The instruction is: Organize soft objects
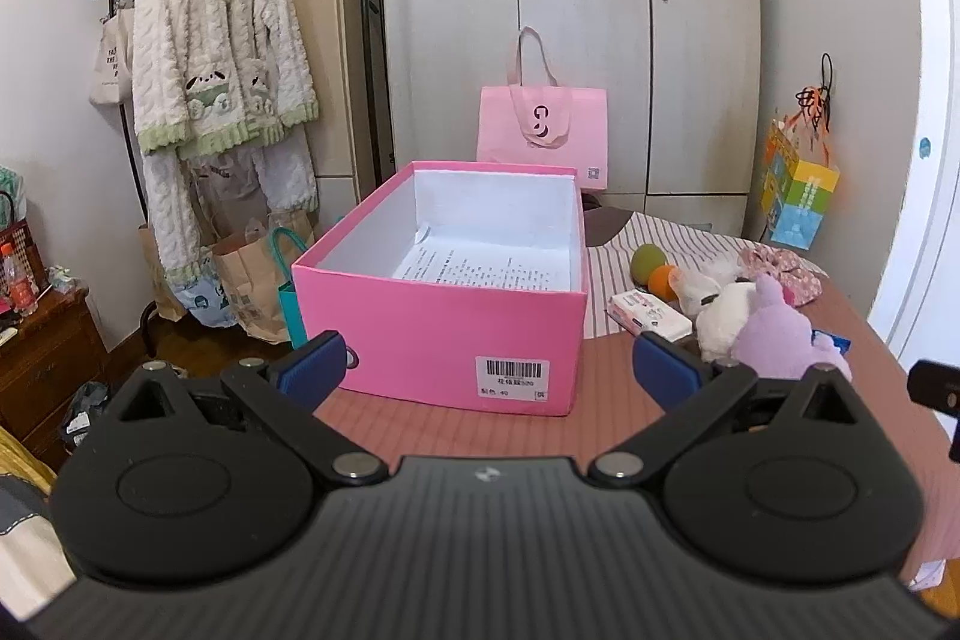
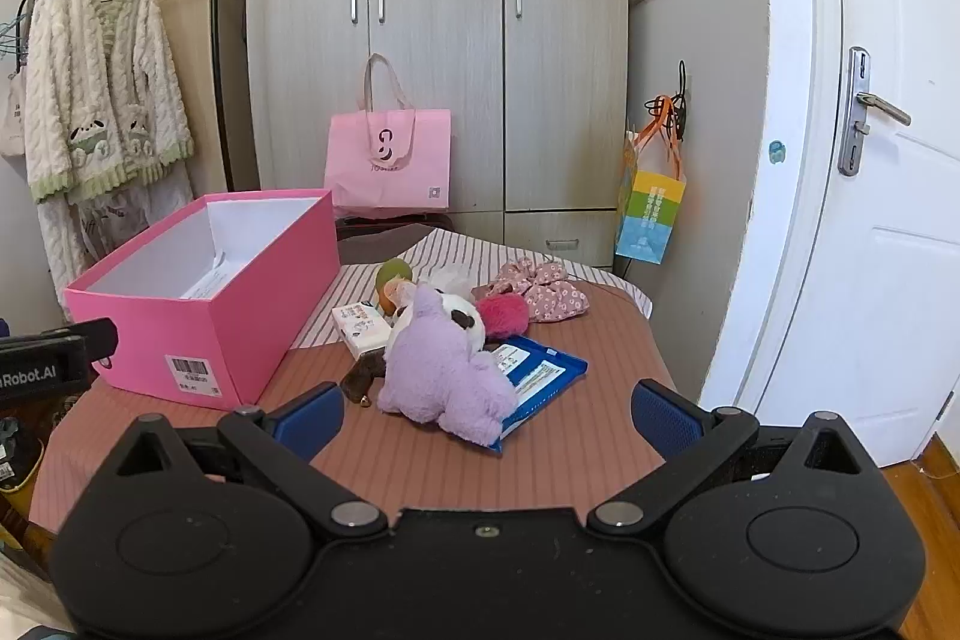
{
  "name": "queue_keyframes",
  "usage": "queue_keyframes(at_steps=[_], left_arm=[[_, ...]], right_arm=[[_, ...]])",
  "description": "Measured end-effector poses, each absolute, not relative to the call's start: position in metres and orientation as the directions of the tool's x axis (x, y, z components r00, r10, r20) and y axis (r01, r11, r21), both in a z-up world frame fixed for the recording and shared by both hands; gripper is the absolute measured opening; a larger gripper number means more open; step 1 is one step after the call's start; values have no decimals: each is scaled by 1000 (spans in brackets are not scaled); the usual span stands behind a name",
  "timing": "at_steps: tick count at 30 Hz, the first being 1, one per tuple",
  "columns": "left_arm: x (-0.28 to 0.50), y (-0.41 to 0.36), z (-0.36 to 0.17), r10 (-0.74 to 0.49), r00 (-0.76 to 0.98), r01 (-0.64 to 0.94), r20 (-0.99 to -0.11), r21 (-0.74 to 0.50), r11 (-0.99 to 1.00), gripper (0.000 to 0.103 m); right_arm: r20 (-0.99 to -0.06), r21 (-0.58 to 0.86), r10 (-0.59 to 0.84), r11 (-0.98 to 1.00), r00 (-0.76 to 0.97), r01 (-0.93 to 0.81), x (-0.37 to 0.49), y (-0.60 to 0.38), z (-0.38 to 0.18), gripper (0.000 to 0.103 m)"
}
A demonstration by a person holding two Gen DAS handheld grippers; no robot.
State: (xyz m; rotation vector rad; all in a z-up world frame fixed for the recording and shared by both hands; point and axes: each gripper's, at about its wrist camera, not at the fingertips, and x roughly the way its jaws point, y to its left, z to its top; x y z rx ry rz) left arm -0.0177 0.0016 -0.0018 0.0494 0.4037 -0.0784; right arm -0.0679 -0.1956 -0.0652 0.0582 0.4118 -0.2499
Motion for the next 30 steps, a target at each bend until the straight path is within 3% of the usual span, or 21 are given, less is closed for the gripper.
queue_keyframes(at_steps=[30], left_arm=[[-32,-2,-6,-116,922,130,-370,13,991,103]], right_arm=[[-401,0,-256,960,880,279,-77,-194,-67,103]])
